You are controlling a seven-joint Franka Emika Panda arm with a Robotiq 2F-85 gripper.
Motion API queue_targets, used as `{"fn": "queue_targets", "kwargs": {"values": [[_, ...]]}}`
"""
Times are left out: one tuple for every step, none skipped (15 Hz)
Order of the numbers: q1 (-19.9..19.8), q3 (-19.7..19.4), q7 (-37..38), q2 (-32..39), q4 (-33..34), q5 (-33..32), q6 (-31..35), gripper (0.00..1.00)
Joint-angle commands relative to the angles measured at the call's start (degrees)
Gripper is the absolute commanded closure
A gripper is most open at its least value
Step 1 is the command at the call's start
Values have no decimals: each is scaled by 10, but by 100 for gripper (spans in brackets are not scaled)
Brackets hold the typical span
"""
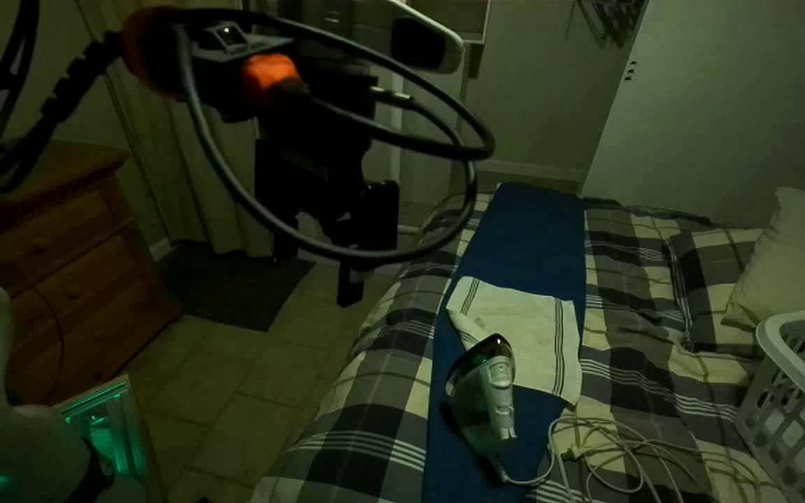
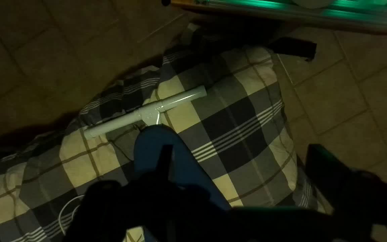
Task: Use the pressing iron to straighten the towel
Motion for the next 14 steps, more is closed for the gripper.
{"fn": "queue_targets", "kwargs": {"values": [[5, -3, 2, 0, 2, -1, -2, 0], [5, -3, 2, 0, 2, -1, -2, 0], [5, -3, 2, 0, 2, -1, -2, 0], [5, -3, 2, 0, 2, -1, -2, 0], [-1, -16, -5, 10, 2, -9, 16, 0], [-2, -32, -30, 15, 0, -17, 36, 0], [-1, -45, -54, 22, 1, -19, 42, 0], [0, -58, -89, 26, -3, -38, 80, 0], [3, -74, -128, 33, -3, -43, 104, 0], [7, -89, -172, 41, -4, -45, 130, 0], [5, -100, -206, 48, -7, -42, 161, 0], [3, -110, -241, 58, -9, -36, 195, 0], [4, -120, -278, 68, -10, -22, 219, 0], [4, -128, -312, 79, -13, -12, 248, 0]]}}
